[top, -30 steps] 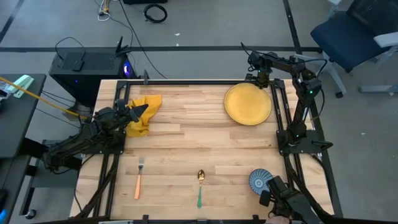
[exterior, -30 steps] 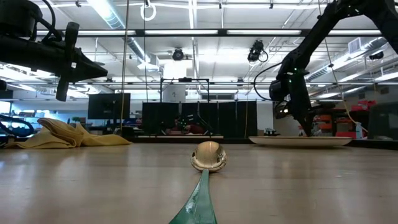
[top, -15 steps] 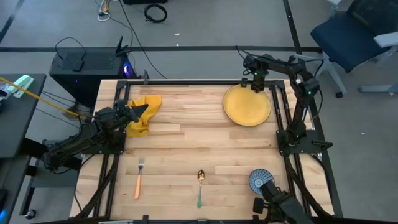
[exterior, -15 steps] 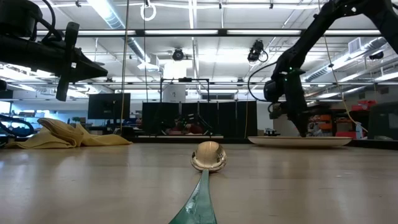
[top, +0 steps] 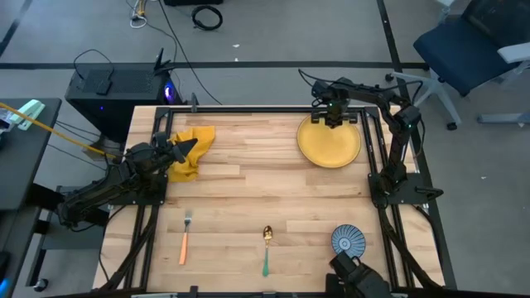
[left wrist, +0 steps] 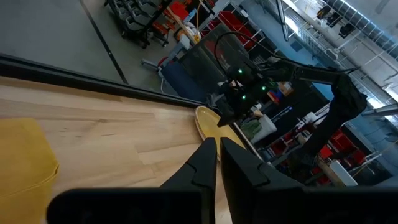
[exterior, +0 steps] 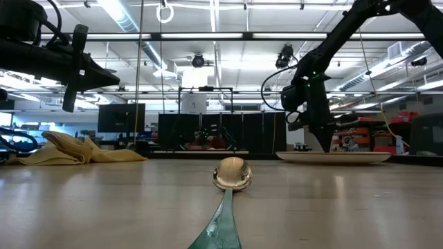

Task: Set table place
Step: Move the gold plate to the center of the table

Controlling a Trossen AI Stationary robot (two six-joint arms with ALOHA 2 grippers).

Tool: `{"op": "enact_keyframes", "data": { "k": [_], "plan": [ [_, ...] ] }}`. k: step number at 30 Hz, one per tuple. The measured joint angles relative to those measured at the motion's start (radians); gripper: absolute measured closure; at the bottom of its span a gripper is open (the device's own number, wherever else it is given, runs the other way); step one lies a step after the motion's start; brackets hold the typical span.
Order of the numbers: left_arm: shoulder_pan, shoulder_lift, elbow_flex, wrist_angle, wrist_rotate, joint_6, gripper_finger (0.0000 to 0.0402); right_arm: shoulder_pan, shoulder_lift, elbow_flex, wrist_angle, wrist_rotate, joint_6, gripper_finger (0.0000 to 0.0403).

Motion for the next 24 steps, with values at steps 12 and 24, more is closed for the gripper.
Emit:
{"op": "enact_keyframes", "data": {
  "k": [12, 24],
  "plan": [
    [0.000, 0.000, 0.000, 0.000, 0.014, 0.002, 0.0366, 0.026, -0.008, -0.130, 0.040, -0.024, 0.023, 0.0402],
    [0.000, 0.000, 0.000, -0.002, 0.022, 0.005, 0.0367, 0.121, -0.003, -0.111, 0.062, -0.012, 0.011, 0.0402]
  ]
}}
